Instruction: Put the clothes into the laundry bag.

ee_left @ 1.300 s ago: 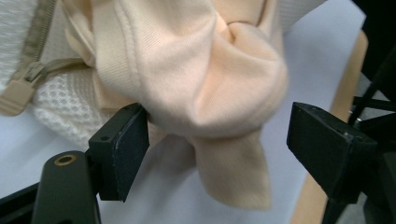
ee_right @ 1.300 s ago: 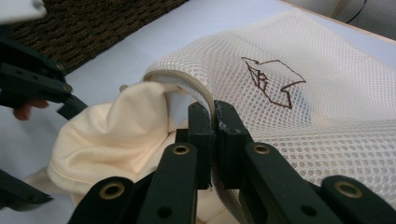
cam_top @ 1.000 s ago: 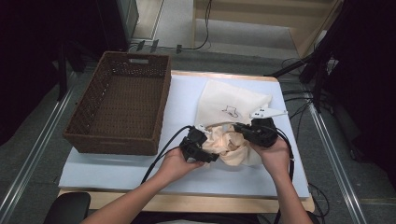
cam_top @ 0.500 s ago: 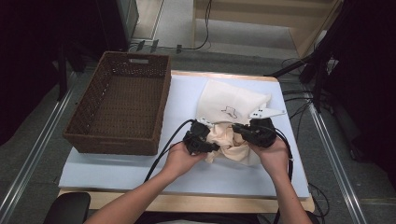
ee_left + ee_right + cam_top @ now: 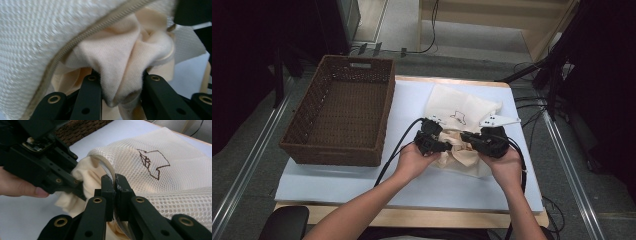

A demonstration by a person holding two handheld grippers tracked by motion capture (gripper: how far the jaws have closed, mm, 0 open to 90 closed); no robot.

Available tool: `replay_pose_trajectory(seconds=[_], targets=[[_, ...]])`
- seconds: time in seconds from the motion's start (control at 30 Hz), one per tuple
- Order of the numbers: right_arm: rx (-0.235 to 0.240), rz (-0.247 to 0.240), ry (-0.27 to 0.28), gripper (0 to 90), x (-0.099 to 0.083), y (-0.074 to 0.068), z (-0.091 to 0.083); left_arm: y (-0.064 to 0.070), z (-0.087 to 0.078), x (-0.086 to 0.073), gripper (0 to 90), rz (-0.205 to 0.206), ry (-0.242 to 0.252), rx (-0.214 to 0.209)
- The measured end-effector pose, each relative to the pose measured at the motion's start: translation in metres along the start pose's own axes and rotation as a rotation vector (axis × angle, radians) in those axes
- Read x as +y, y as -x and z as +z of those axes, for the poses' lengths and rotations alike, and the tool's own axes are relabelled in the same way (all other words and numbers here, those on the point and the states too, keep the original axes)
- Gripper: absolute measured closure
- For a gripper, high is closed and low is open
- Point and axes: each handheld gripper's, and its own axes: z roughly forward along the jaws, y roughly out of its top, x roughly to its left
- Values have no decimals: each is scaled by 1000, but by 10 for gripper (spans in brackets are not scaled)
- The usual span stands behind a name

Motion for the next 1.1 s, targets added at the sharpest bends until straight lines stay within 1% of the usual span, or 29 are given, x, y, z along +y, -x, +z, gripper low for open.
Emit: replay_pose_trajectory(seconds=[0.1,0.23,0.33,0.4,0.47,0.5,0.67,0.7,0.77,0.83,0.87,0.9,0.93,1.03,1.1], targets=[[3,2,0,881,0,0,0,-3,7,0,761,-1,-2,16],[7,5,-1,881,0,0,-1,-10,15,0,761,-8,-20,32],[11,3,-3,881,0,0,0,-12,16,1,761,-20,-6,38],[12,4,-2,881,0,0,1,-10,15,2,761,-10,11,47],[13,10,-1,881,-1,1,0,-11,18,2,762,3,5,60],[14,10,-2,881,-1,2,0,-12,20,2,762,1,4,66],[17,7,-9,881,-2,2,1,-21,29,0,759,-18,-16,64],[16,12,-13,881,-2,1,1,-21,30,0,757,-20,-13,65],[16,12,-14,881,-2,1,2,-23,31,0,752,-19,-19,59],[20,10,-16,880,-3,2,3,-24,31,0,745,-27,-18,48],[18,12,-18,880,-3,2,4,-24,30,0,738,-23,-24,41],[18,13,-20,881,-3,2,4,-23,28,1,724,-24,-24,42],[18,12,-19,881,-3,3,4,-23,25,1,699,-18,-32,44],[18,17,-18,880,-4,4,3,-19,18,0,591,-3,-38,24],[17,18,-17,880,-4,4,3,-17,14,-1,535,11,-52,19]])
